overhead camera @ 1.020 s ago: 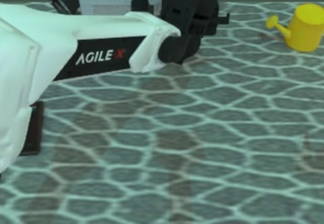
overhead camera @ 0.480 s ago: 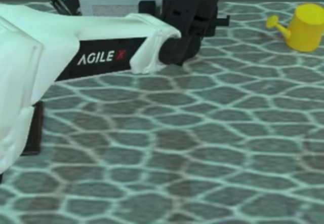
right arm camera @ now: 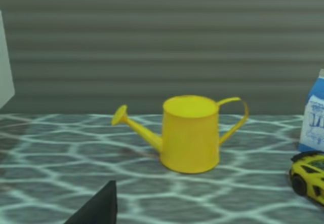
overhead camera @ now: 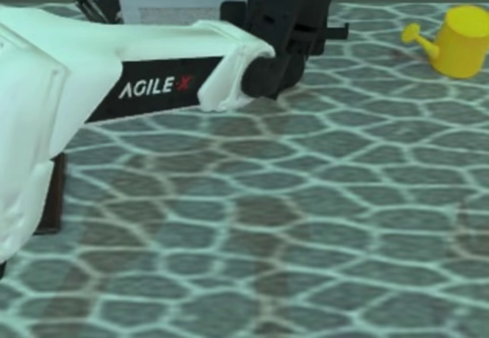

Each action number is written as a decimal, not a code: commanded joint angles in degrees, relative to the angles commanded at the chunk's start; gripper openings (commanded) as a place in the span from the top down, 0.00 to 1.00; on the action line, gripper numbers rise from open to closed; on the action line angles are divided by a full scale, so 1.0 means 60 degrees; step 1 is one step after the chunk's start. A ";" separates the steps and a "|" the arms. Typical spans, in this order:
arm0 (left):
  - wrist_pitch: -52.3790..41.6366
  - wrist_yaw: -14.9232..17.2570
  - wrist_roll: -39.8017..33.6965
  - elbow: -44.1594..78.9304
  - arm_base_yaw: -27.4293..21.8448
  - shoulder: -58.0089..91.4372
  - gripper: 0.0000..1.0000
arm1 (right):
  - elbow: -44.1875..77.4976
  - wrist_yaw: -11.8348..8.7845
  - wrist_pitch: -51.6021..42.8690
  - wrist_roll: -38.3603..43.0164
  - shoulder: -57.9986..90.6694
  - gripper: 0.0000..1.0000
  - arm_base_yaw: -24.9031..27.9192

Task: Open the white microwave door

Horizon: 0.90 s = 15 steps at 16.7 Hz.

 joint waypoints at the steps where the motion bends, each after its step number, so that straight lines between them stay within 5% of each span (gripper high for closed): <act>1: 0.0000 0.0000 0.0000 0.0000 0.0000 0.0000 1.00 | 0.0000 0.0000 0.0000 0.0000 0.0000 0.00 0.0000; 8: -0.0671 0.0178 -0.0164 0.0196 -0.0550 -0.0058 1.00 | 0.0000 0.0000 0.0000 0.0000 0.0000 0.00 0.0000; 15: -0.5288 0.1203 -0.1116 0.3513 -0.0218 0.1175 1.00 | 0.0000 0.0000 0.0000 0.0000 0.0000 0.00 0.0000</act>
